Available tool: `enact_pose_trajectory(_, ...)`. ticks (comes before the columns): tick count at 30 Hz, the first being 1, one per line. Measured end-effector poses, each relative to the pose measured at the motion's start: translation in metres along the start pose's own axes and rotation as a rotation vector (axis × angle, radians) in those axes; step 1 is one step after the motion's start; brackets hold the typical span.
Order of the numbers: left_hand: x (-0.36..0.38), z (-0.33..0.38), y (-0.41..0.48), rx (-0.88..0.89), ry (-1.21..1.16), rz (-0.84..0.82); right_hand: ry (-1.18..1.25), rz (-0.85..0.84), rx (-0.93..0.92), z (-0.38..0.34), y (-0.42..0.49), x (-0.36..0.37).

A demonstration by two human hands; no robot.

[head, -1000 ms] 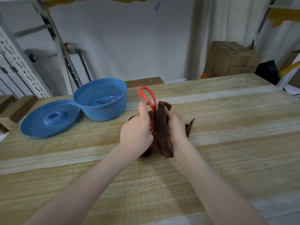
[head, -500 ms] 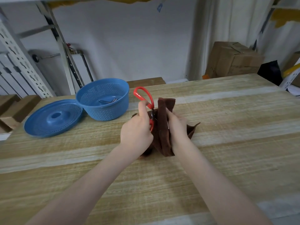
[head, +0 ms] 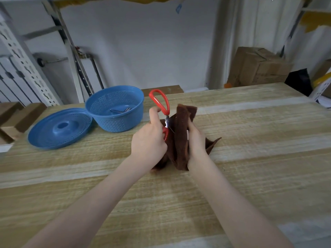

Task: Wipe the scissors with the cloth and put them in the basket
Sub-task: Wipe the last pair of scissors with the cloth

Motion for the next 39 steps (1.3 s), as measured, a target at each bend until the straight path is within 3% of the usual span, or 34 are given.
enact_pose_trajectory(6,-0.001,0.006,-0.002,0.061,-0.028,0.006,0.086,-0.072,0.133,0.018,-0.004,0.004)
enact_pose_trajectory(12,0.002,0.007,-0.006,0.075,0.036,-0.051,-0.062,-0.126,-0.026,0.000,-0.014,0.012)
enact_pose_trajectory(16,0.009,0.005,-0.007,0.063,0.086,-0.047,-0.022,-0.020,-0.005,-0.002,-0.011,0.011)
enact_pose_trajectory(22,0.000,0.004,-0.005,0.031,0.173,-0.059,-0.183,-0.111,-0.025,-0.005,-0.014,0.020)
enact_pose_trajectory(34,0.000,-0.003,-0.001,0.103,0.076,-0.036,-0.249,-0.151,-0.046,-0.008,-0.013,0.018)
enact_pose_trajectory(39,0.002,0.001,-0.002,0.146,0.010,-0.039,-0.241,-0.084,-0.094,-0.012,-0.011,0.016)
Point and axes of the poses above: each hand's wrist, its own y-axis towards the middle knuckle, its own x-axis out of the palm, z = x × y, the point moved 5 cm from there along y, towards the middle knuckle, and after that the axes turned 5 degrees about -z, right-handed, at the moved point
